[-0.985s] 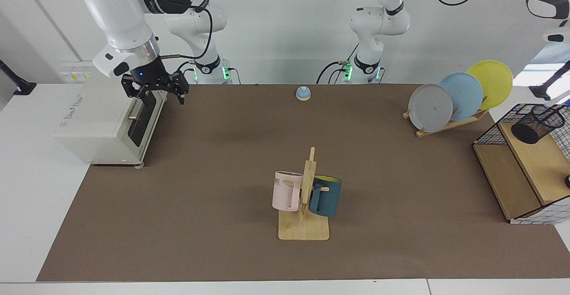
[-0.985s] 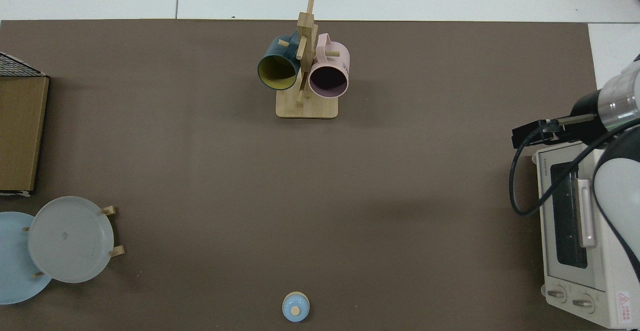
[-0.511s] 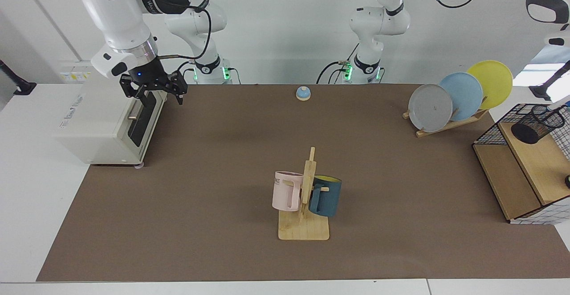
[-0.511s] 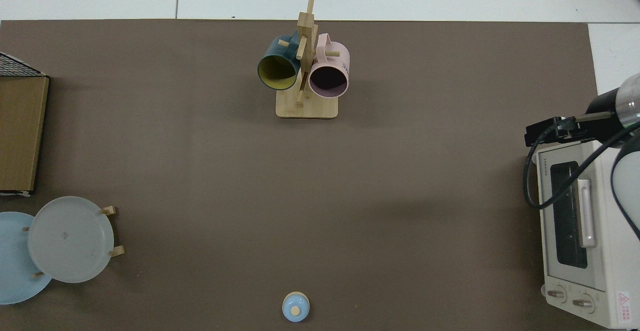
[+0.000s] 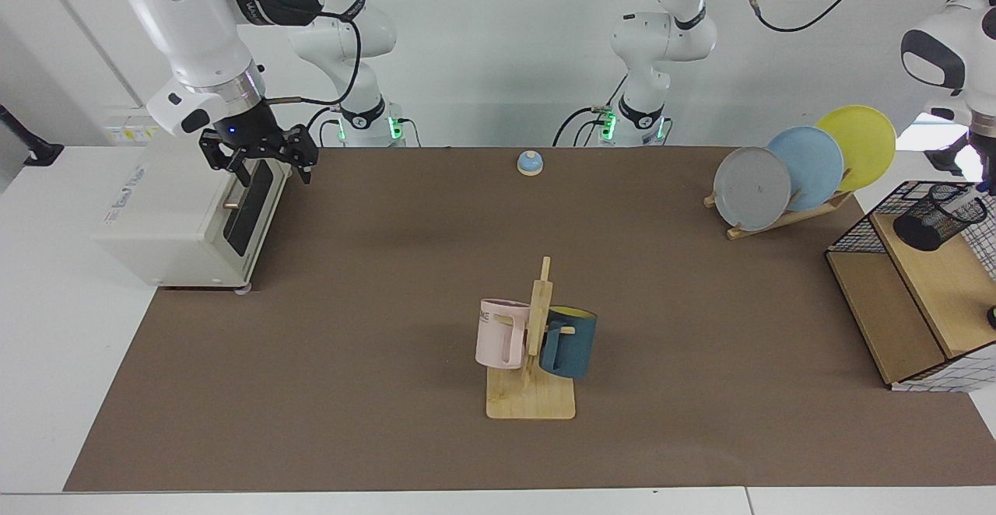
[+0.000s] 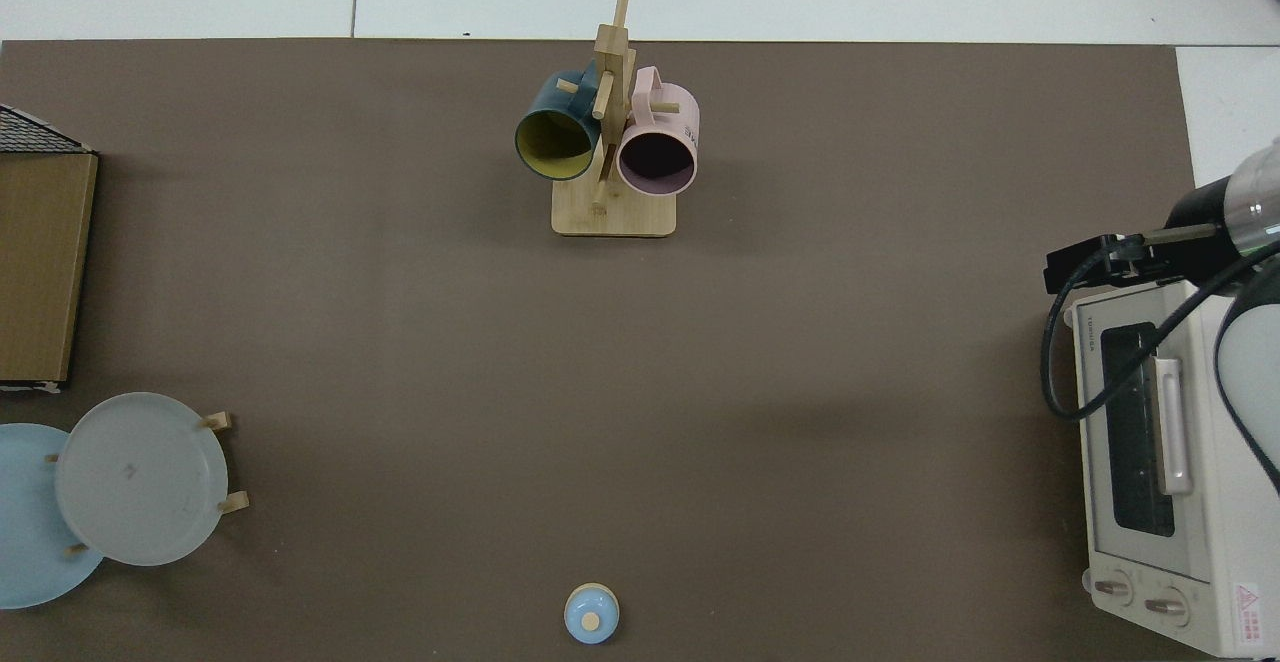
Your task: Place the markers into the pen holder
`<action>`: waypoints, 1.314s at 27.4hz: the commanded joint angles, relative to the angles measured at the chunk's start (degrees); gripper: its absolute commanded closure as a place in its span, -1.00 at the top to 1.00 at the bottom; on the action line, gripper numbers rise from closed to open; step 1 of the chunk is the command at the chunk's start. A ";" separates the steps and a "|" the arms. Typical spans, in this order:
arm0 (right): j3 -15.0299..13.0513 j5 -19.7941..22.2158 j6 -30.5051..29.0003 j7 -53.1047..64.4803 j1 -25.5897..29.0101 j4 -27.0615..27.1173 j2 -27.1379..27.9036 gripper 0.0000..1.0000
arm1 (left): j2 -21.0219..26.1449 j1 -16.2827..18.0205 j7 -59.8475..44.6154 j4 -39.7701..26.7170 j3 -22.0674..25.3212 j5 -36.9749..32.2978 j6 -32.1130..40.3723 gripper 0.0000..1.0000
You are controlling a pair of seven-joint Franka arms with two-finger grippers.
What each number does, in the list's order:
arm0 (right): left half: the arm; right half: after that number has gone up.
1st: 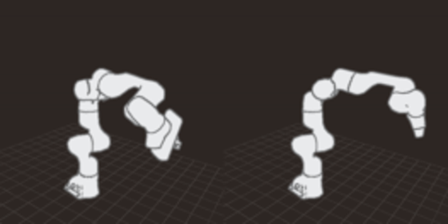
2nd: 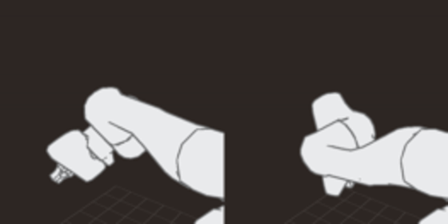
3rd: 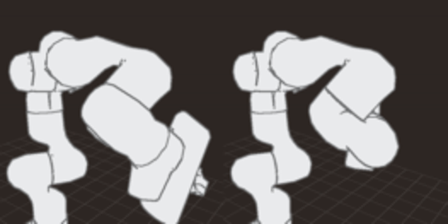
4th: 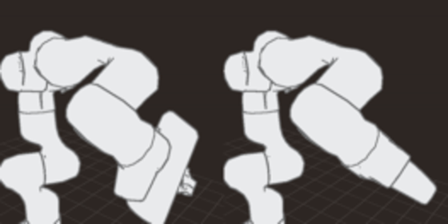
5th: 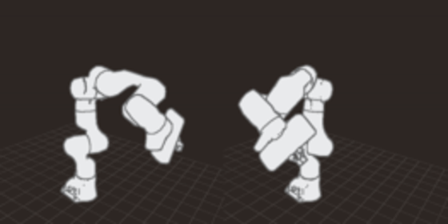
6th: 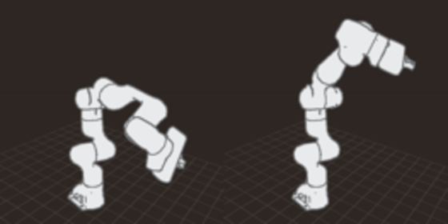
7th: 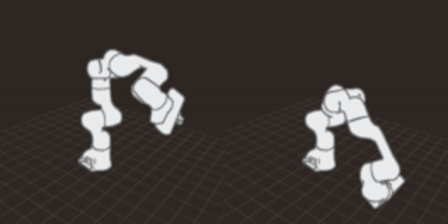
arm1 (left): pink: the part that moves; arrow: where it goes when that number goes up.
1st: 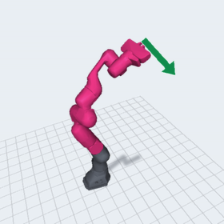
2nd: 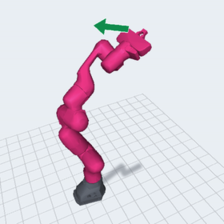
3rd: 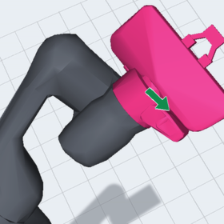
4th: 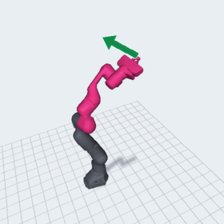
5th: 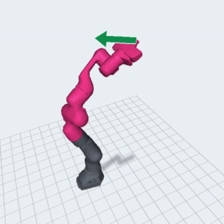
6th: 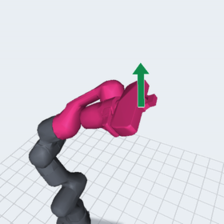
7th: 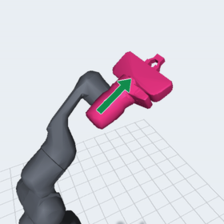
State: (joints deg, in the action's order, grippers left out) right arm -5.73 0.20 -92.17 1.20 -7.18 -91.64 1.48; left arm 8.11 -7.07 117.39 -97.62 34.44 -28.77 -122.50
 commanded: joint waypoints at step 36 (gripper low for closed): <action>0.46 -1.43 -0.55 -0.41 1.64 -1.79 -1.40 1.00 | -2.39 -2.15 -60.32 -1.87 -15.10 21.81 15.89 1.00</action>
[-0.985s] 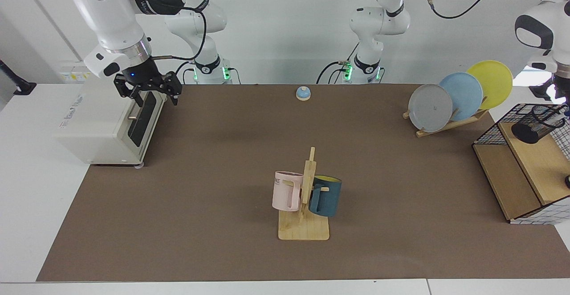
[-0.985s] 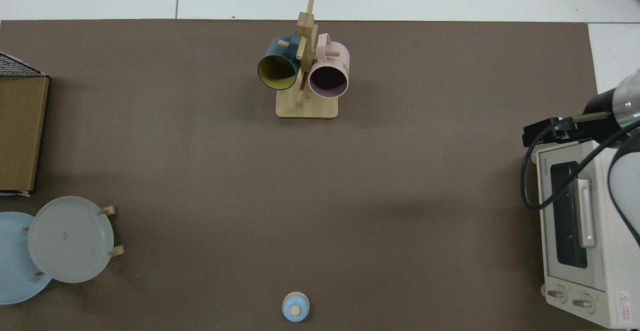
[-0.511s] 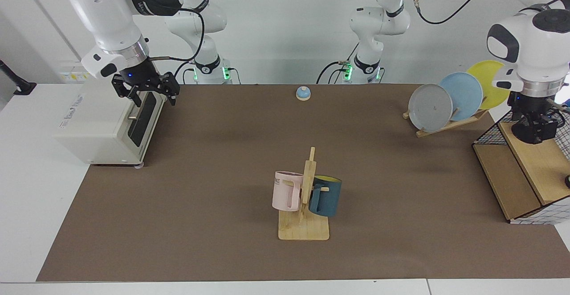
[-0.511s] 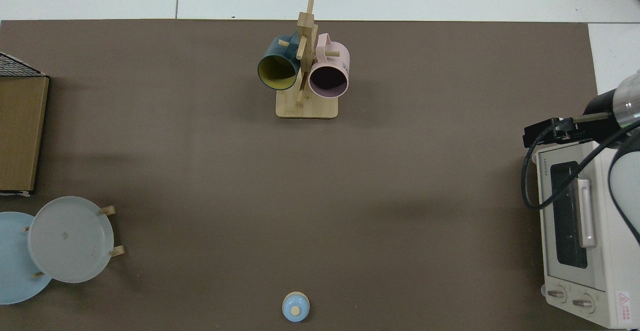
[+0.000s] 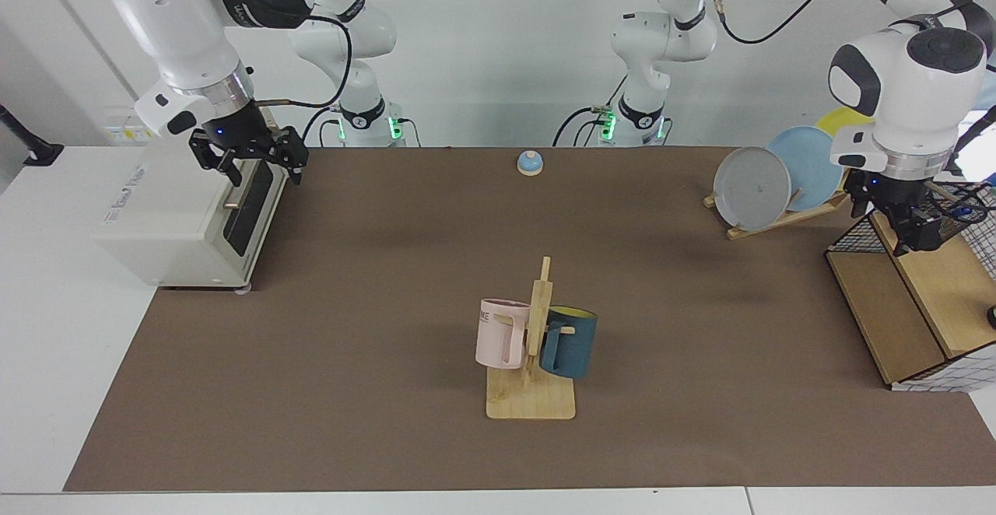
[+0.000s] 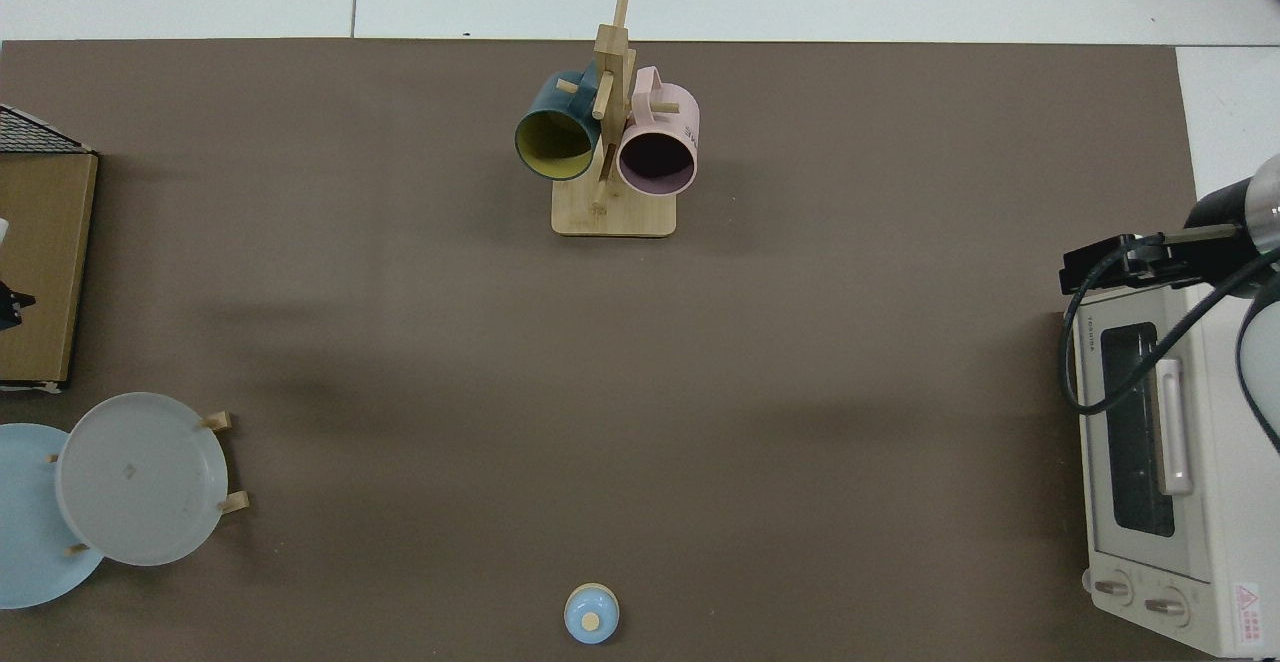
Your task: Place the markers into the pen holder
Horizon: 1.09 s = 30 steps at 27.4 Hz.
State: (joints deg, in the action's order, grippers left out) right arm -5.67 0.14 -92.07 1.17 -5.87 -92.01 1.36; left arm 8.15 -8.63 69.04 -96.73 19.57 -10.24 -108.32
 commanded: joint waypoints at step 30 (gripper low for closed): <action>0.48 -1.54 2.68 -0.38 3.49 -0.46 -2.94 1.00 | -3.14 3.61 -51.98 5.31 -8.74 13.67 14.18 1.00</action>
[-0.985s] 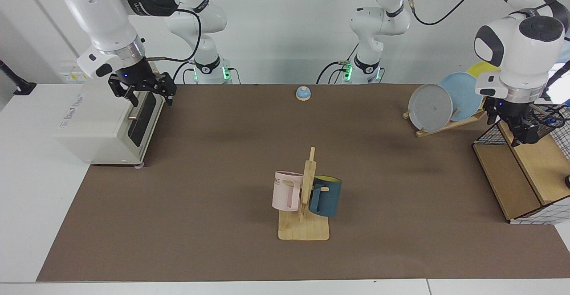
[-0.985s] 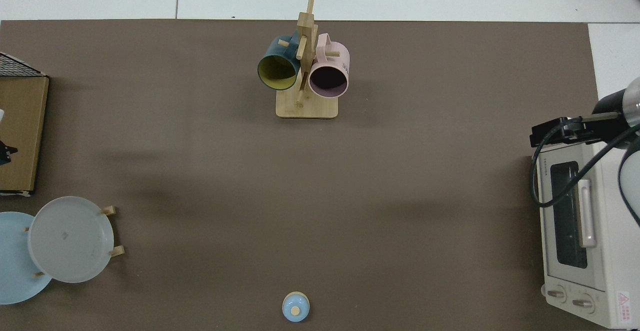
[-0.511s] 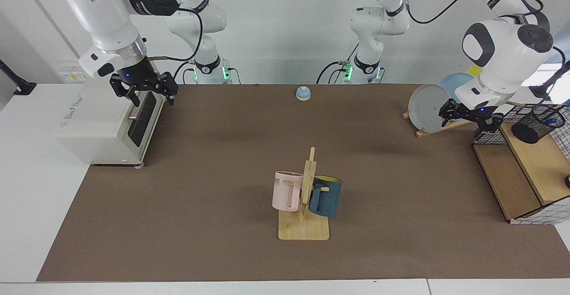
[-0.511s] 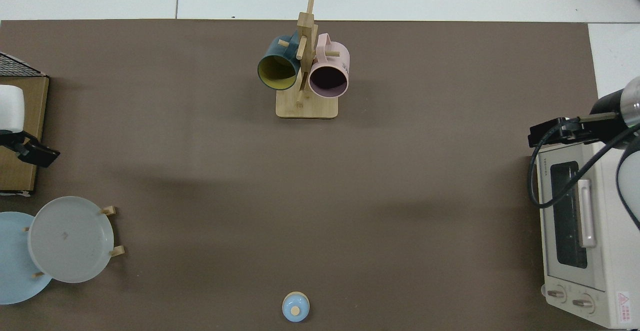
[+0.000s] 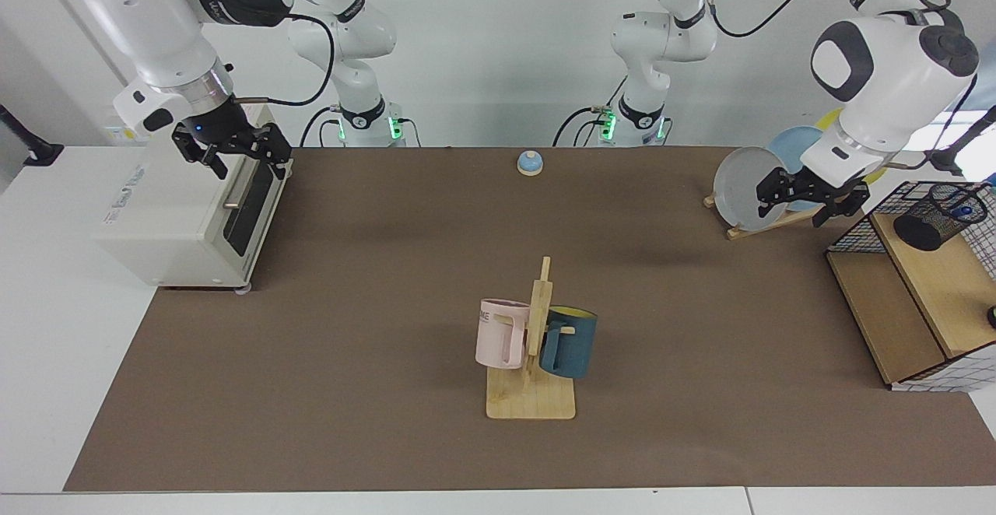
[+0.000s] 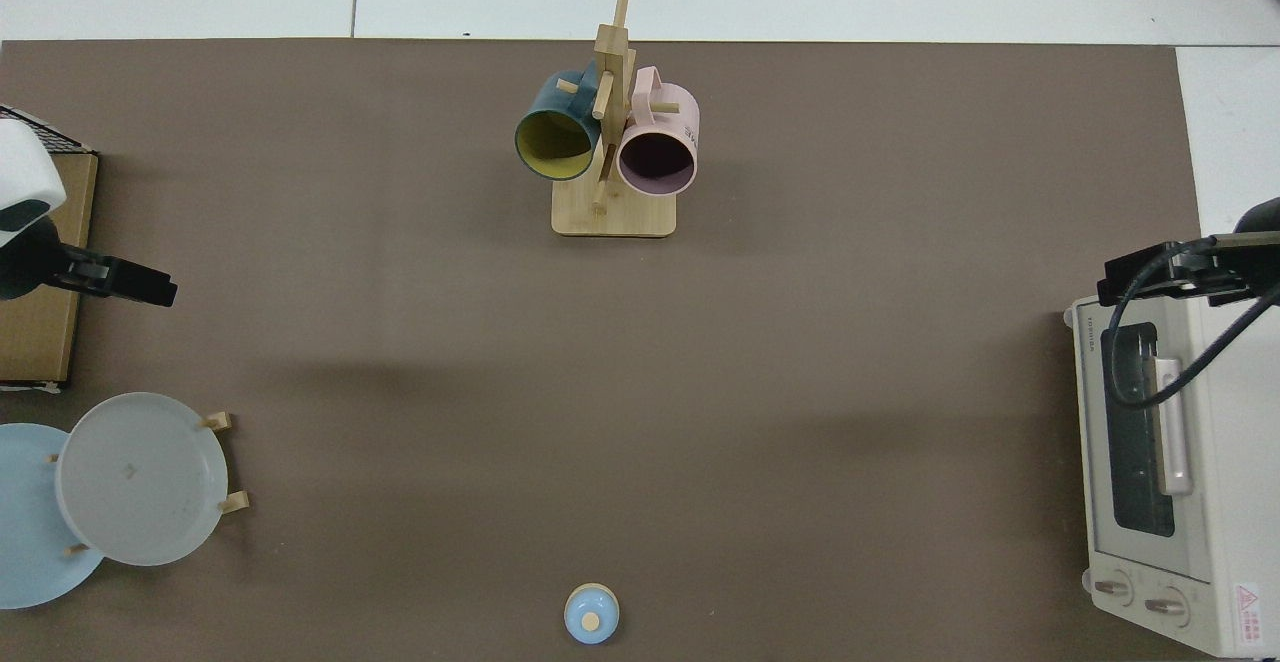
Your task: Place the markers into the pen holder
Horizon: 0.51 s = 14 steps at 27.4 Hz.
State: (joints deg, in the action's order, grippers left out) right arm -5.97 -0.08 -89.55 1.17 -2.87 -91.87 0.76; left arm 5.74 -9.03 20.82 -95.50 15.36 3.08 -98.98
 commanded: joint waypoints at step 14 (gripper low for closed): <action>0.79 -0.27 -0.01 0.59 0.67 -0.68 -2.34 1.00 | -7.68 4.82 -13.79 5.42 -8.33 -0.97 13.47 1.00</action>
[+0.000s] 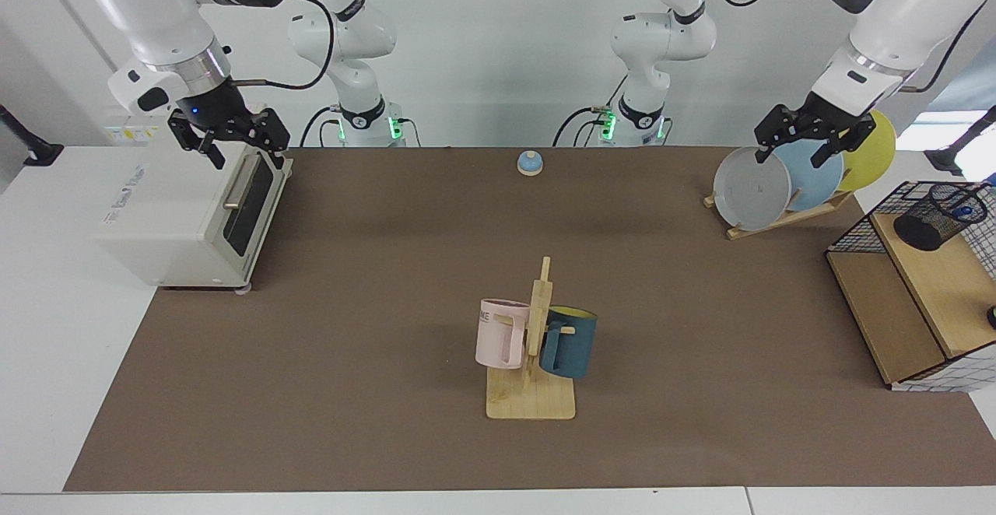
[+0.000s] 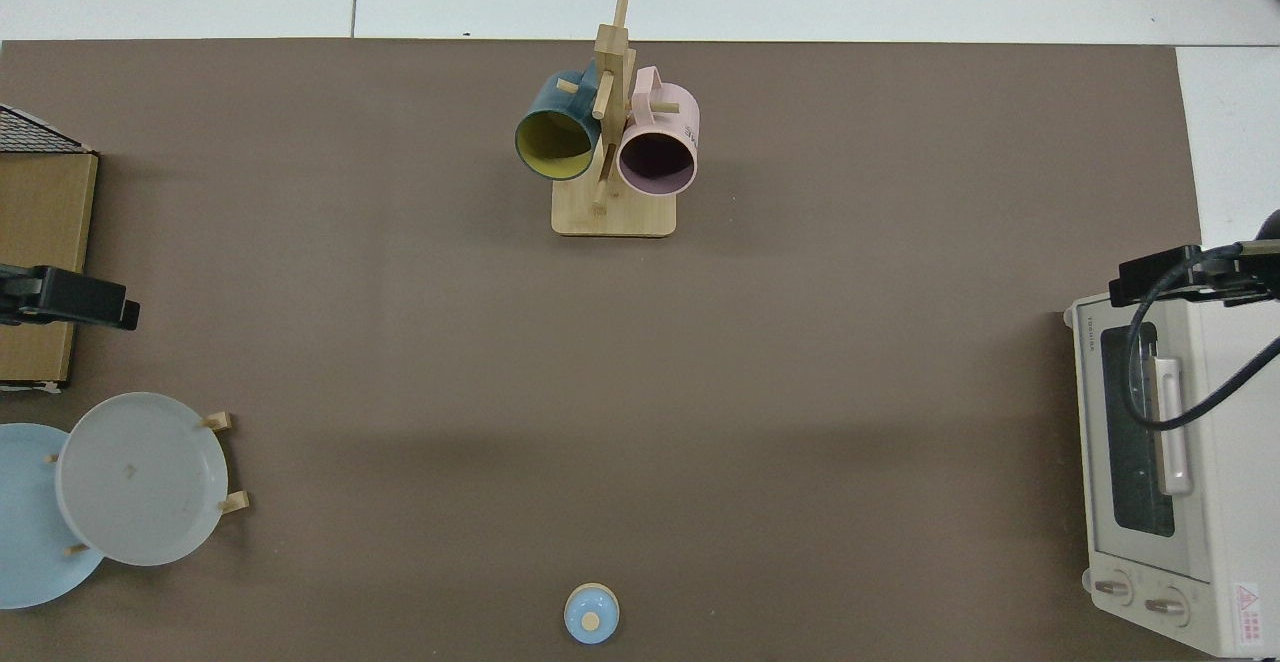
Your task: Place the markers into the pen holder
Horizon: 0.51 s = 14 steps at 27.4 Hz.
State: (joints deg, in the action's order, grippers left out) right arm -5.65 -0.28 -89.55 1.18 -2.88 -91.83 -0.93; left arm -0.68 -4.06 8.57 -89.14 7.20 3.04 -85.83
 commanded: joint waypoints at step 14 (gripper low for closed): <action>0.29 -0.43 -0.01 3.12 0.95 -0.63 -0.74 1.00 | -1.51 -2.27 -10.60 -1.38 -0.25 -4.36 -0.30 1.00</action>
State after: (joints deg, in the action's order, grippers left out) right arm -5.70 -0.29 -89.55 1.37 -2.86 -91.86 -0.93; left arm -1.46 -5.48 -0.20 -89.54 6.73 -0.15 -85.68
